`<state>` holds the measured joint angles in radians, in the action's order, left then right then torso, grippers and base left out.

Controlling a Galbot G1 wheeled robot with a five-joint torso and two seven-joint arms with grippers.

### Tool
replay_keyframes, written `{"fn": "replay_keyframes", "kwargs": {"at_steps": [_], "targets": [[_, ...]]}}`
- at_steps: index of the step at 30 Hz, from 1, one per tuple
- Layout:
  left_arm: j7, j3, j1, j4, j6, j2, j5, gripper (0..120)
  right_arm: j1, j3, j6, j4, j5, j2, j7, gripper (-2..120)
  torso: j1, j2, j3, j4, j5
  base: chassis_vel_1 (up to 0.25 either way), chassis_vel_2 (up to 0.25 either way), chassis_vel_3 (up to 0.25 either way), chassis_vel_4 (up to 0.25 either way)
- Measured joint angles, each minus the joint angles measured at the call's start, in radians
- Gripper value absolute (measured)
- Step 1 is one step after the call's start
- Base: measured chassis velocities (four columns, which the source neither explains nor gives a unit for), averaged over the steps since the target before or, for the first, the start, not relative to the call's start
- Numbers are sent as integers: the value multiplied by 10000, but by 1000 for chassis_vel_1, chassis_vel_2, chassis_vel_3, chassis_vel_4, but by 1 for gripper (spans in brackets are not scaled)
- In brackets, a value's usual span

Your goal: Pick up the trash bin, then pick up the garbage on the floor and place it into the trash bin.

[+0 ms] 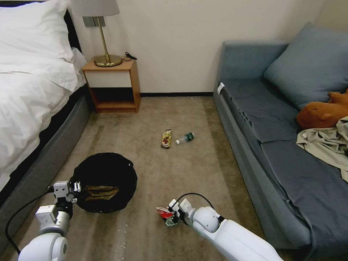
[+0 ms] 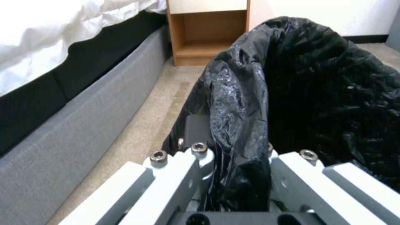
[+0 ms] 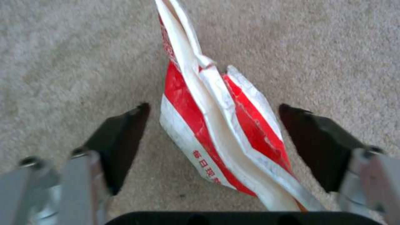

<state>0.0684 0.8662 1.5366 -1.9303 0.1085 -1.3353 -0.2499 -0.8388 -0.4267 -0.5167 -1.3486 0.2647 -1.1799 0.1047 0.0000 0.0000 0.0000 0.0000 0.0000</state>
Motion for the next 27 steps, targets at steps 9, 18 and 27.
{"fn": "replay_keyframes", "kwargs": {"at_steps": [9,18,27], "targets": [[57,-4,31,21,-117,-78,47,4,-30,96,-40,107,-40,-44,82,48,0,0,0,0,0,0,0,0,0],[207,-2,79,90,-228,-183,197,4,4,342,164,396,-310,-240,178,16,0,0,0,0,0,0,0,0,0],[360,11,113,134,-371,-221,294,4,229,934,602,1150,-804,-507,337,0,0,0,0,0,0,0,0,0,0]]}}
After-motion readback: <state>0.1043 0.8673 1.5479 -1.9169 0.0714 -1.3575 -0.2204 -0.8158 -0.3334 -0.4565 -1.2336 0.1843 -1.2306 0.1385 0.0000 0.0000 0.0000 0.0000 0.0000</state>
